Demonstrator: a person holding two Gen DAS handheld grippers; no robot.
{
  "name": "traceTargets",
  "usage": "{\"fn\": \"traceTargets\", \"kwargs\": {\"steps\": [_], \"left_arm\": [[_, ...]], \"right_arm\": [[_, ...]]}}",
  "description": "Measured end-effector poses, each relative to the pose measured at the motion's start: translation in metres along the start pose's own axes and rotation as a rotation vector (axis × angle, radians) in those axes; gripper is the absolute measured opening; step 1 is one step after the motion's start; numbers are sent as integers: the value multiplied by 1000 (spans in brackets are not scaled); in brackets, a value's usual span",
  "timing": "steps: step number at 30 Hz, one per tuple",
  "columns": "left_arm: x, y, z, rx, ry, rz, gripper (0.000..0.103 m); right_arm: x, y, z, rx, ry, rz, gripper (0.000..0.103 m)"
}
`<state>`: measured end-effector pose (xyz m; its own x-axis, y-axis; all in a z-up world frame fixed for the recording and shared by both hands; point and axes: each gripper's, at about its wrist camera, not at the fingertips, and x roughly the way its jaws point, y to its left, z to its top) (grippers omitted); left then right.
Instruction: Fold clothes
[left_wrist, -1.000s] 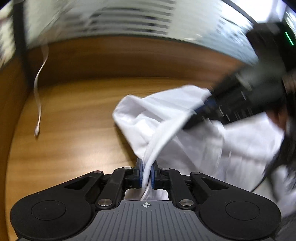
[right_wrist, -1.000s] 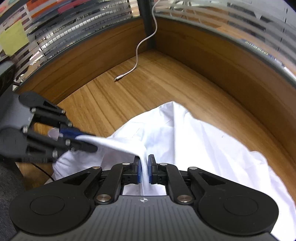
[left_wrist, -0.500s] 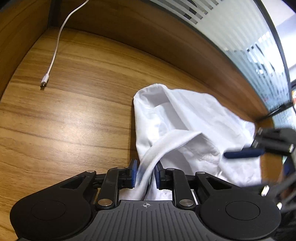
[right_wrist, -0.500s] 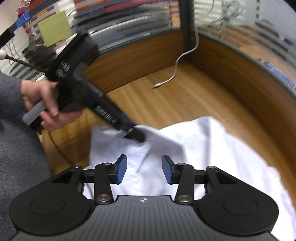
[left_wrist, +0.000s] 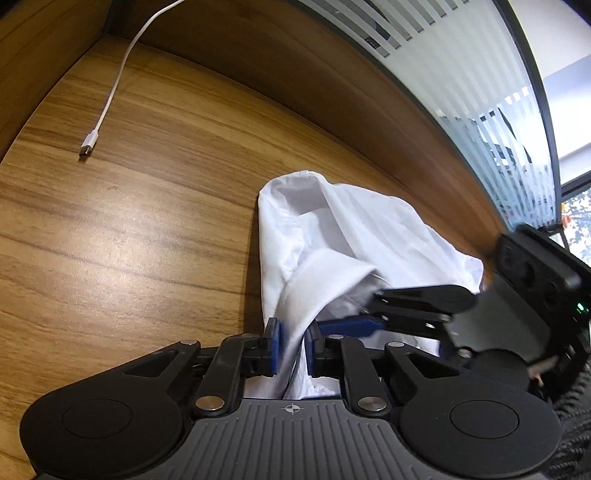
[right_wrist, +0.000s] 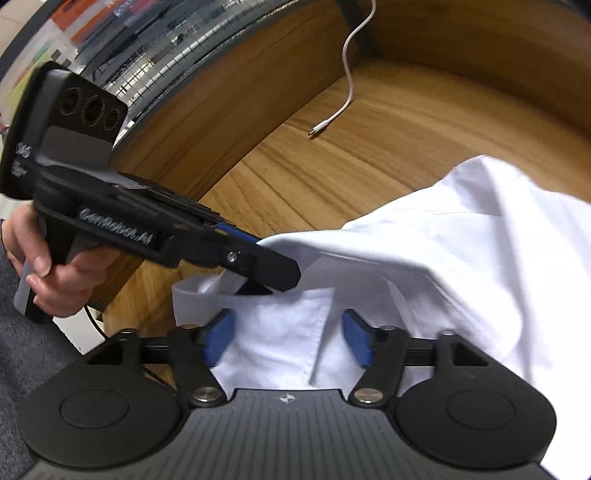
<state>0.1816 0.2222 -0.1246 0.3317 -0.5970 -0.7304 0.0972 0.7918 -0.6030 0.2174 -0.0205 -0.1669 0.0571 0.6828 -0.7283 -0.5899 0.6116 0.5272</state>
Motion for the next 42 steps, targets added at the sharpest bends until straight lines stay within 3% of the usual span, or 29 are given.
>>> {"fn": "traceTargets", "kwargs": {"steps": [4,7,9,10,11,15,23,27,37,42], "left_arm": [[0,3,1,-8,4,-10,13],[1,10,3,-50,6,-1,13],[0,14,4,-69,5,26,12],[0,14,4,-77,3,42,12],[0,15,5,-84,2,57,12],[3,12,9,-98,3,129,10],[12,1,18,-132,11,254,8],[15,0,24,-197,22,291,7],[20,-4,26,-353,19,379,6],[21,-3,26,-338,38,396,6]], "right_arm": [[10,-8,4,9,-8,59,79],[11,-15,3,20,-7,135,57],[4,-14,0,19,-13,129,34],[0,-13,-1,15,-20,130,11],[-6,-11,-3,13,-27,132,7],[-34,16,-18,-81,-81,90,4],[-83,92,-73,-272,-174,-133,3],[-97,125,-110,-341,-192,-254,3],[-65,196,-193,-492,-208,-646,3],[-55,197,-214,-382,-215,-733,2]]}}
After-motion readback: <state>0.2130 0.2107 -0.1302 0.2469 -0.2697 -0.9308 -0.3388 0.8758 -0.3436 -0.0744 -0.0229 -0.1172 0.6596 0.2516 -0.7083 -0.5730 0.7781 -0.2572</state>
